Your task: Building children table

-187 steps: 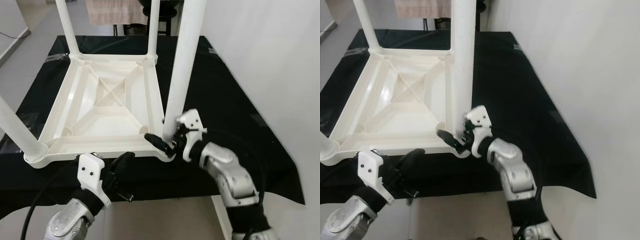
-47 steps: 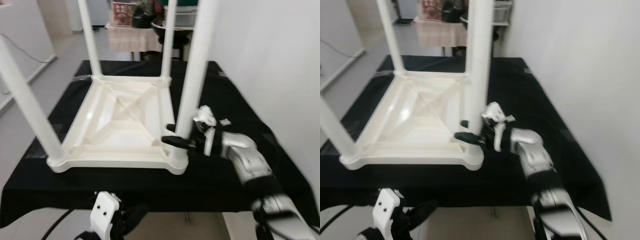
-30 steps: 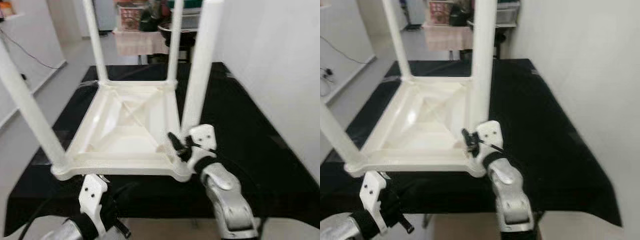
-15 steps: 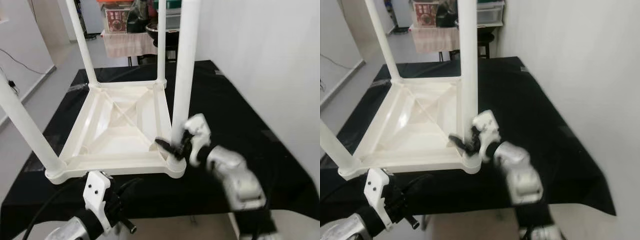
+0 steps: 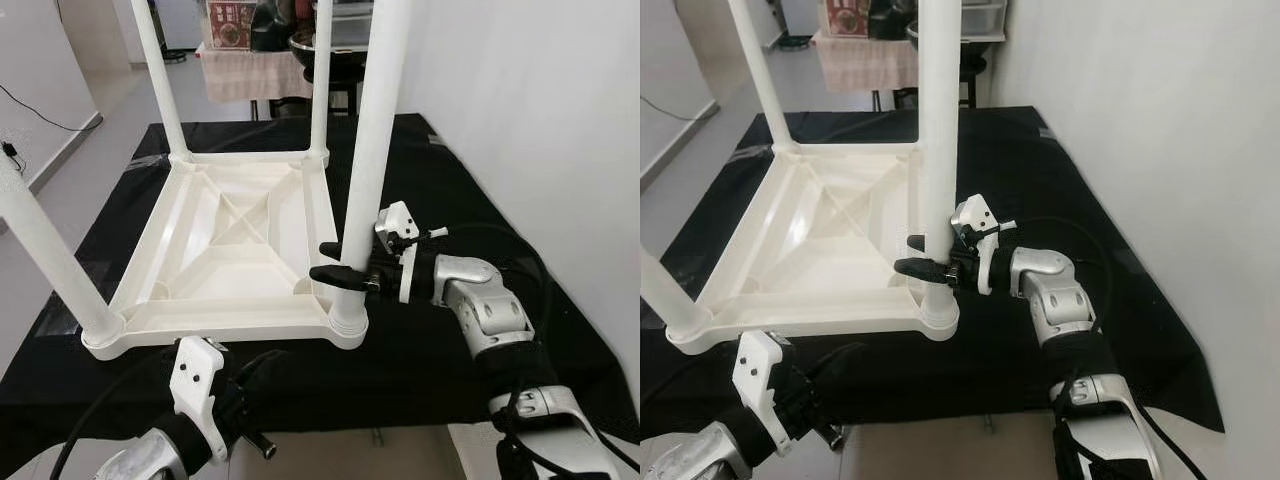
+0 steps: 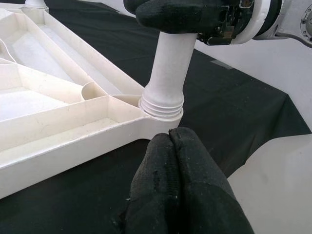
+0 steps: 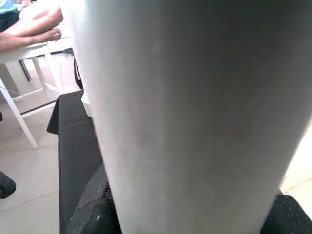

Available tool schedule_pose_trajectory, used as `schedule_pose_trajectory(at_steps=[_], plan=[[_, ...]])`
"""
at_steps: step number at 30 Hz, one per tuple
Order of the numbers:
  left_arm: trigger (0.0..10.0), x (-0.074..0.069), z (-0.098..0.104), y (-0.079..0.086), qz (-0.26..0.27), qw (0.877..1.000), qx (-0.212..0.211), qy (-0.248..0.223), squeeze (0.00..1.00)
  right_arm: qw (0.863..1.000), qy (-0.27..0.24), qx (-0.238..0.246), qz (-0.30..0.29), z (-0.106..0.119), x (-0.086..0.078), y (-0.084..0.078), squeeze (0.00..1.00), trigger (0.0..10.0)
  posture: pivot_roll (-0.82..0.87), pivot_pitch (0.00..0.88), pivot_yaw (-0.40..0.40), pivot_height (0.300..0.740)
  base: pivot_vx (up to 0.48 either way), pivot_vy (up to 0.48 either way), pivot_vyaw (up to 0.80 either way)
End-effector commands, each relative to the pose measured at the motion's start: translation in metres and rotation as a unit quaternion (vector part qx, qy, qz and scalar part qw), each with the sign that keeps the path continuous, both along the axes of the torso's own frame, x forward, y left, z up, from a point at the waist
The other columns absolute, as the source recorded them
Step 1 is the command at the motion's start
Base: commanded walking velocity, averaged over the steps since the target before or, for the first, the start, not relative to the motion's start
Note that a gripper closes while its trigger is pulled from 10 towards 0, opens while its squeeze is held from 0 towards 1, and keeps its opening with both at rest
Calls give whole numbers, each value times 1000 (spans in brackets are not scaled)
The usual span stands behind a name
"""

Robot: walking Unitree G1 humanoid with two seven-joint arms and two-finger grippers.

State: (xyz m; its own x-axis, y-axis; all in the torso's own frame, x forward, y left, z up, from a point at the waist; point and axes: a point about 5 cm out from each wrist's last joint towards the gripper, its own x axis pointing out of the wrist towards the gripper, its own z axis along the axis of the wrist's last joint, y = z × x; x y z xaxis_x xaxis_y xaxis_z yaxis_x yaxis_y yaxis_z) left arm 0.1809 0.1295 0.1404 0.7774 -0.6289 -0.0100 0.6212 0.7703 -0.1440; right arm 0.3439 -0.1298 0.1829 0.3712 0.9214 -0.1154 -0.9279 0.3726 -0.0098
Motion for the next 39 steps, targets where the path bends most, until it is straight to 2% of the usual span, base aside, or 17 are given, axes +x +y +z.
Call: schedule_pose_trajectory(at_steps=[1, 6, 8, 10, 11, 12, 16, 18, 22, 23, 26, 27, 29, 30, 33, 34, 39], plan=[[10000, 1, -4, 0, 6, 1000, 1, 6, 0, 1000, 7, 2, 9, 1, 2, 4, 0, 0, 66, 24, -39, 740, 0, 0, 0], [10000, 2, -4, 1, 11, 1000, -4, 7, 0, 1000, -6, -3, 1, -3, 4, -9, 0, 0, 57, 33, -33, 740, 0, 0, 0], [10000, 2, -4, 2, 14, 1000, -4, 7, 0, 994, -7, -47, -96, -17, -1, -14, 0, 0, 52, 44, -39, 740, 0, 0, 0], [10000, 2, -4, 2, 15, 1000, -4, 7, 0, 991, -9, -59, -122, -20, -2, -15, 0, 0, 52, 44, -39, 740, 0, 0, 0], [10000, 2, -3, 3, 17, 1000, -3, 6, 0, 967, -6, -63, -245, -28, -4, -15, 0, 0, 54, 51, -50, 740, 0, 0, 0], [10000, 2, -3, 3, 17, 1000, -3, 6, 0, 967, -6, -63, -245, -28, -4, -15, 0, 0, 54, 51, -50, 740, 0, 0, 0], [10000, 7, -2, 7, 23, 1000, -1, 3, 0, 920, 6, -37, -390, -50, -40, 14, 0, 0, 43, 59, -33, 740, 0, 0, 0], [10000, 10, -1, 7, 22, 1000, 0, 1, 0, 929, 1, -31, -368, -50, -35, 28, 0, 0, 52, 58, -45, 740, 0, 0, 0], [10000, 11, -1, 7, 22, 1000, 0, 0, 0, 931, 0, -32, -364, -50, -31, 31, 0, 0, 52, 58, -45, 740, 0, 0, 0], [10000, 11, -1, 6, 22, 1000, 0, 0, 0, 931, -1, -32, -362, -49, -29, 32, 0, 2667, 52, 58, -45, 740, 0, 0, 0], [10000, 11, -1, 6, 22, 1000, 0, 0, 0, 931, -1, -32, -362, -49, -29, 32, 0, 2667, 52, 58, -45, 740, 0, 0, 0], [10000, 12, -1, 6, 28, 1000, 0, -3, 0, 932, 0, -24, -361, -44, -23, 33, 0, 10000, 59, 61, -43, 740, 0, 0, 0], [10000, 12, -1, 6, 28, 1000, 0, -3, 0, 932, 0, -24, -361, -44, -23, 33, 0, 10000, 59, 61, -43, 740, 0, 0, 0], [10000, 13, 0, 6, 31, 1000, 0, -5, 0, 962, 0, 5, -271, -31, -19, 37, 1000, 10000, 69, 62, -45, 740, 0, 0, 0], [10000, 13, 0, 6, 33, 999, -1, -6, 0, 983, -10, 27, -183, -17, -16, 37, 1000, 10000, 68, 63, -45, 740, 0, 0, 0], [10000, 14, 0, 5, 33, 999, -2, -7, 0, 993, -28, 25, -111, -5, -15, 30, 0, 10000, 71, 63, -46, 740, 0, 0, 0], [10000, 13, 0, 3, 31, 999, -4, -6, 0, 1000, -18, -15, -4, -2, -11, 9, 0, 10000, 101, 62, -59, 740, 0, 0, 0]])
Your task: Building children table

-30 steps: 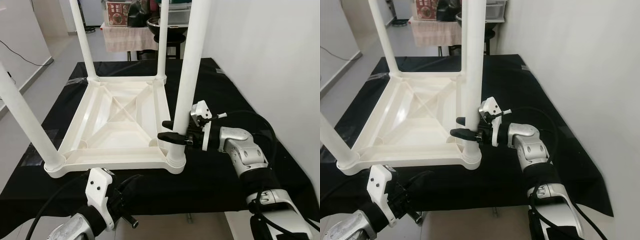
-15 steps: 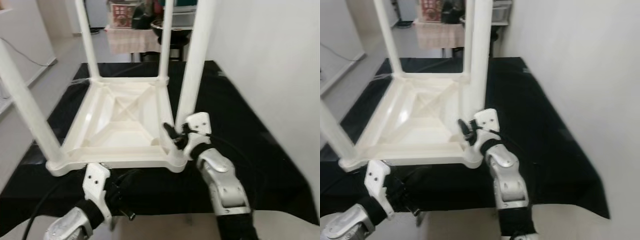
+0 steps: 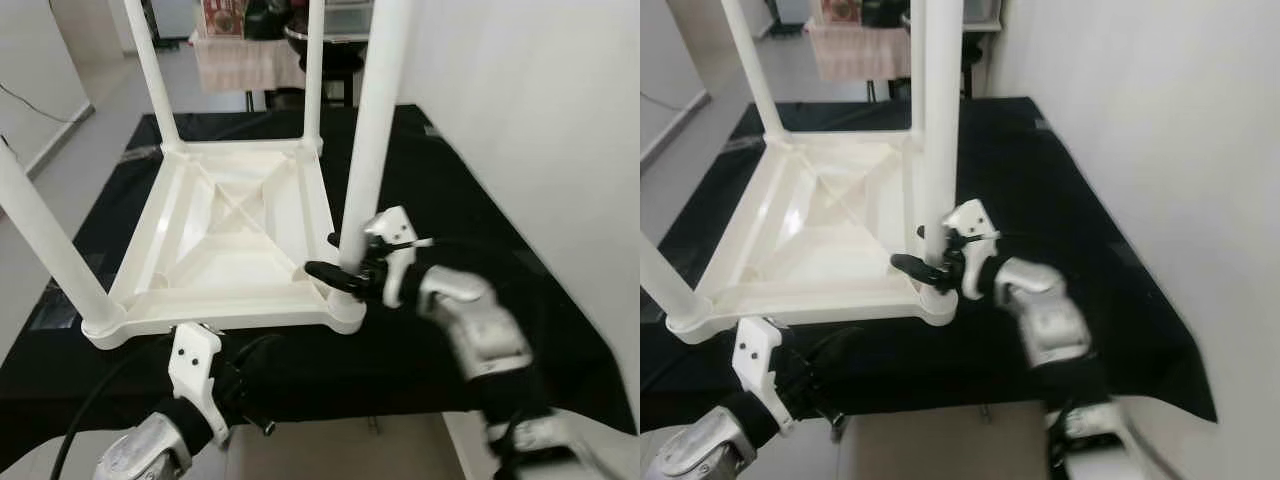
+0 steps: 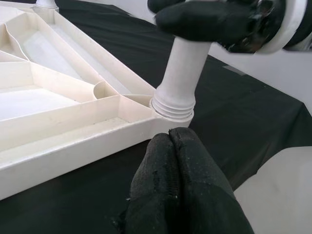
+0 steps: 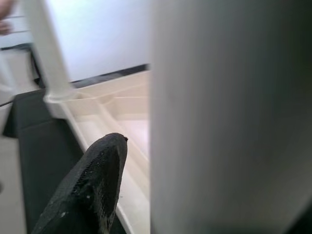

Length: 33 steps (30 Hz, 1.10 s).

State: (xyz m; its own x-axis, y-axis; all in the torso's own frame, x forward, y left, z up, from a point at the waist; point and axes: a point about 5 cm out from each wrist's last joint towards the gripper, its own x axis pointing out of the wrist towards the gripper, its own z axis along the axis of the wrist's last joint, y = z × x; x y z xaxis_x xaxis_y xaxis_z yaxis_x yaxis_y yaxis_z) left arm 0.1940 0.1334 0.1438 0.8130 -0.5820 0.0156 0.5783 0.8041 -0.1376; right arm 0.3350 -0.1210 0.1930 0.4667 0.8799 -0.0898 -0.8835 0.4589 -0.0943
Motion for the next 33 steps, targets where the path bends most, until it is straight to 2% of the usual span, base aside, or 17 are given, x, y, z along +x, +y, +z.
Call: schedule_pose_trajectory(at_steps=[1, 3, 8, 9, 17, 22, 23, 24, 25, 27, 28, 29, 30, 31, 33], plan=[[10000, 0, -3, -1, 2, 1000, 1, 7, 0, 999, 26, -10, 44, -12, -2, 0, 0, 10000, 101, 62, -59, 740, 0, 0, 0], [10000, -2, -3, -2, 1, 1000, 0, 8, 0, 997, 47, -29, 57, -17, 7, -9, 0, 10000, 111, 64, -61, 740, 0, 0, 0], [10000, -2, -3, -2, 0, 1000, 0, 9, 0, 996, 52, -33, 57, -18, 12, -11, 0, 10000, 116, 64, -62, 740, 0, 0, 0], [10000, -3, -3, -2, 0, 1000, 0, 10, 0, 996, 56, -28, 61, -16, 16, -9, 0, 0, 120, 68, -59, 740, 0, 0, 0], [10000, -5, -3, -1, -2, 1000, 1, 11, 0, 995, 63, -18, 75, -12, 19, -9, 0, 0, 123, 75, -59, 740, 0, 0, 0], [10000, -5, -2, -2, -1, 1000, 0, 11, 0, 995, 68, -10, 78, -13, 19, -15, 0, 0, 114, 81, -59, 740, 0, 0, 0], [10000, -6, -1, -2, -1, 1000, 0, 9, 0, 997, 66, -10, 35, -20, 13, -16, 0, 0, 100, 102, -69, 740, 0, 0, 0], [10000, -6, -1, -2, -1, 1000, 0, 9, 0, 997, 66, -10, 35, -20, 13, -16, 0, 0, 100, 102, -69, 740, 0, 0, 0], [10000, -6, 1, 0, 0, 1000, -1, 7, 0, 996, 50, -33, -63, -34, 5, -8, 0, 0, 92, 113, -65, 740, 0, 0, 0], [10000, -6, 1, 0, 0, 1000, -1, 7, 0, 996, 50, -33, -63, -34, 5, -8, 0, 0, 92, 113, -65, 740, 0, 0, 0], [10000, -6, 2, 2, 1, 1000, -1, 6, 0, 977, 82, 22, -196, -45, -7, 7, 0, 0, 70, 123, -49, 740, 0, 0, 0], [10000, -5, 2, 4, 1, 1000, -1, 6, 0, 947, 119, 56, -293, -51, -17, 10, 0, 0, 70, 122, -47, 740, 0, 0, 0], [10000, -5, 2, 4, 1, 1000, -1, 6, 0, 947, 119, 56, -293, -51, -17, 10, 0, 0, 70, 122, -47, 740, 0, 0, 0], [10000, -4, 2, 5, 1, 1000, 0, 5, 0, 936, 126, 47, -325, -59, -31, 19, 0, 0, 72, 120, -45, 740, 0, 0, 0], [10000, -4, 2, 5, 1, 1000, 0, 5, 0, 936, 126, 47, -325, -59, -31, 19, 0, 0, 72, 120, -45, 740, 0, 0, 0]])
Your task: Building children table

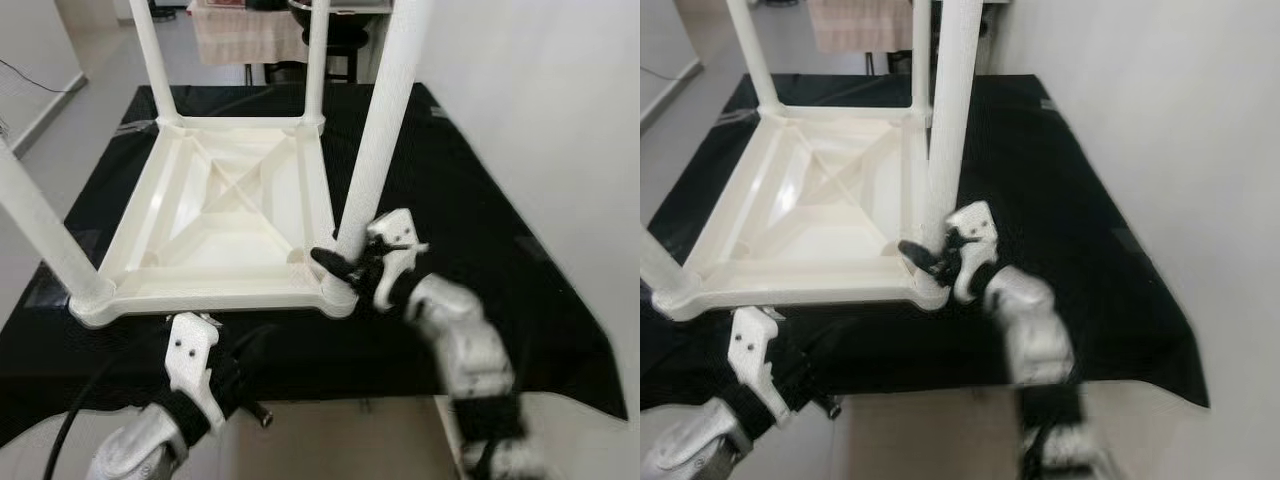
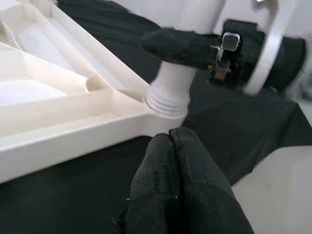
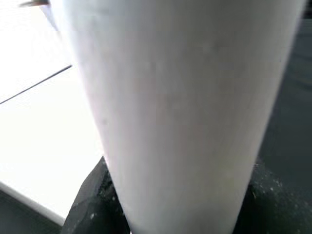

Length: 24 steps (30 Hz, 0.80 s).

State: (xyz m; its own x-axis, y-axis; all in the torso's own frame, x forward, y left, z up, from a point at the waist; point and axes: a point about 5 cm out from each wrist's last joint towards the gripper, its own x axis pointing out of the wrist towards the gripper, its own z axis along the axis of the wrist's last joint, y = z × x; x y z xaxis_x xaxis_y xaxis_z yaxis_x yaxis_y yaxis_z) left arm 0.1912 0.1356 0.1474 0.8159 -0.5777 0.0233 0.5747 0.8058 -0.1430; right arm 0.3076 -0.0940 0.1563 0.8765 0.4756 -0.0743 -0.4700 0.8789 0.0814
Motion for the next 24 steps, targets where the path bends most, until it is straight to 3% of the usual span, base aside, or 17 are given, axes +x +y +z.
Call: schedule_pose_trajectory(at_steps=[1, 4, 8, 16, 17, 19, 20, 23, 24], plan=[[10000, 0, -2, 3, -3, 1000, 5, 7, 0, 998, 61, -25, -12, -24, -5, 2, 0, 0, 75, 107, -52, 740, 0, 0, 0], [10000, 2, -2, 2, -5, 1000, 6, 6, 0, 996, 26, -77, 24, -24, 0, 14, 0, 0, 78, 106, -61, 740, 0, 0, 0], [10000, 3, -1, 3, 5, 1000, 10, 1, 0, 994, 27, -103, 8, -25, 7, 15, 0, 0, 86, 104, -56, 740, 0, 0, 0], [10000, 4, -2, 3, 2, 1000, 9, 4, 0, 994, 40, -98, -25, -23, -2, 20, 0, 0, 85, 103, -55, 740, 0, 0, 0], [10000, 4, -1, 3, 1, 1000, 9, 5, 0, 994, 46, -93, -29, -21, -2, 19, 0, 10000, 85, 102, -48, 740, 0, 0, 0], [10000, 4, -1, 3, 1, 1000, 9, 5, 0, 995, 49, -85, -25, -19, -2, 18, 0, 10000, 85, 102, -49, 740, 0, 0, 0], [10000, 4, -1, 2, 0, 1000, 8, 5, 0, 997, 47, -68, -4, -14, 2, 17, 1000, 10000, 88, 102, -51, 740, 0, 0, 0], [10000, 4, -1, 2, 0, 1000, 8, 5, 0, 996, 18, -50, 70, -1, 12, 14, 1000, 10000, 89, 101, -55, 740, 0, 0, 0], [10000, 4, -1, 2, 0, 1000, 8, 5, 0, 996, 18, -50, 70, -1, 12, 14, 1000, 10000, 89, 101, -55, 740, 0, 0, 0]])
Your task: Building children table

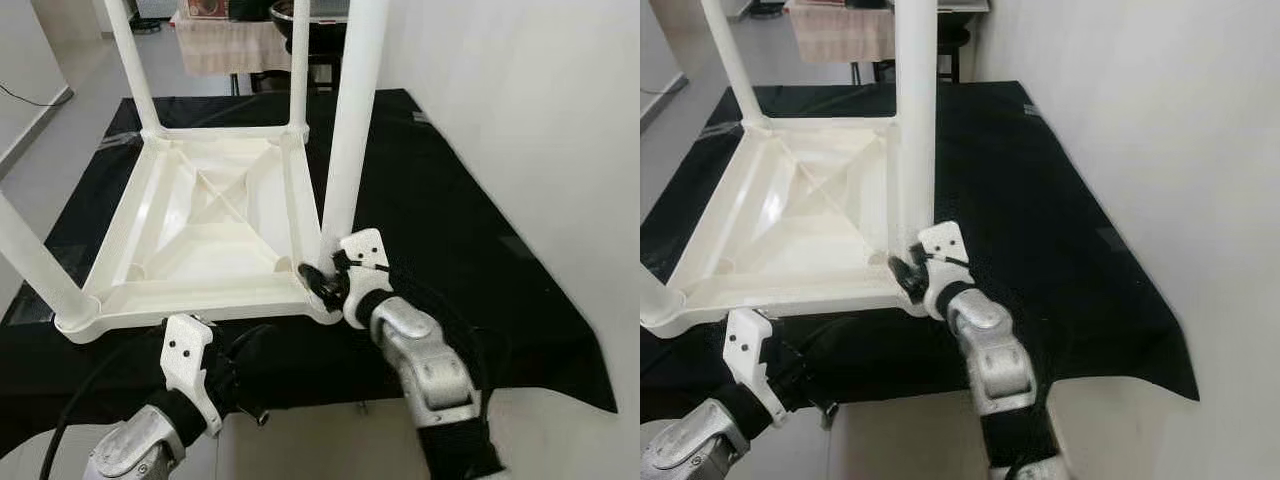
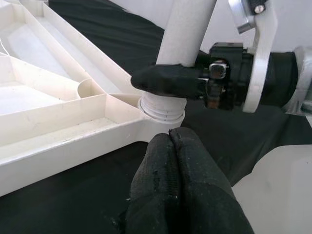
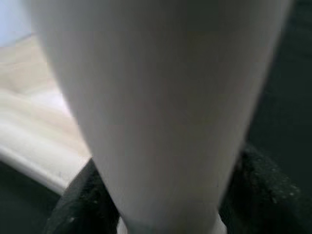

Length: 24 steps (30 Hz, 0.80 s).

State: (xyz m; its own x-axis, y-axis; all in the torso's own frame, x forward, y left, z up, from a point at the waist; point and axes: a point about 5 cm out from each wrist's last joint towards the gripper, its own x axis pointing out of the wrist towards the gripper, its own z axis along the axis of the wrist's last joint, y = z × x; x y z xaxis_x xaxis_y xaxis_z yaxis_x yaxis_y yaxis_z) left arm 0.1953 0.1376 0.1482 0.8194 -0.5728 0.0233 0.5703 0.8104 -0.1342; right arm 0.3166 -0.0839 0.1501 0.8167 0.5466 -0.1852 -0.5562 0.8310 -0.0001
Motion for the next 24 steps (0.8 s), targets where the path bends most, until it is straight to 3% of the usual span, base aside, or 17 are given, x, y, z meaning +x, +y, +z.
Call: schedule_pose_trajectory(at_steps=[1, 3, 4, 5, 6, 7, 12, 15, 16, 18, 24], plan=[[10000, 0, -2, -1, -3, 1000, 4, 7, 0, 998, -27, 28, 54, 16, 8, 1, 1000, 10000, 90, 101, -55, 740, 0, 0, 0], [10000, 0, -2, -1, -3, 1000, 3, 7, 0, 996, -37, 33, 75, 20, 9, 1, 1000, 10000, 90, 101, -56, 740, 0, 0, 0], [10000, -1, -2, -1, -3, 1000, 3, 7, 0, 994, -46, 34, 98, 24, 9, -1, 875, 10000, 94, 100, -56, 740, 0, 0, 0], [10000, -1, -2, -1, -3, 1000, 3, 7, 0, 994, -46, 34, 98, 24, 9, -1, 875, 10000, 94, 100, -56, 740, 0, 0, 0], [10000, -1, -2, -2, -3, 1000, 3, 7, 0, 989, -55, 33, 130, 28, 9, -3, 282, 10000, 98, 100, -57, 740, 0, 0, 0], [10000, -1, -2, -2, -3, 1000, 3, 7, 0, 984, -61, 33, 164, 32, 7, -6, 0, 10000, 100, 99, -60, 740, 0, 0, 0], [10000, -2, -3, -3, -4, 1000, 2, 7, 0, 974, -58, 2, 221, 30, 9, -16, 0, 10000, 99, 98, -59, 740, 0, 0, 0], [10000, -2, -3, -4, -5, 1000, 1, 8, 0, 965, -48, -15, 257, 28, 22, -28, 0, 10000, 109, 96, -58, 740, 0, 0, 0], [10000, -3, -3, -4, -5, 1000, 1, 9, 0, 964, -49, -6, 260, 31, 26, -31, 0, 549, 112, 97, -58, 740, 0, 0, 0], [10000, -3, -3, -4, -5, 1000, 1, 9, 0, 964, -49, 4, 261, 33, 30, -34, 0, 0, 113, 97, -57, 740, 0, 0, 0], [10000, -4, -3, -4, -6, 1000, 1, 10, 0, 965, -45, 4, 259, 31, 32, -39, 0, 0, 112, 100, -56, 740, 0, 0, 0]])
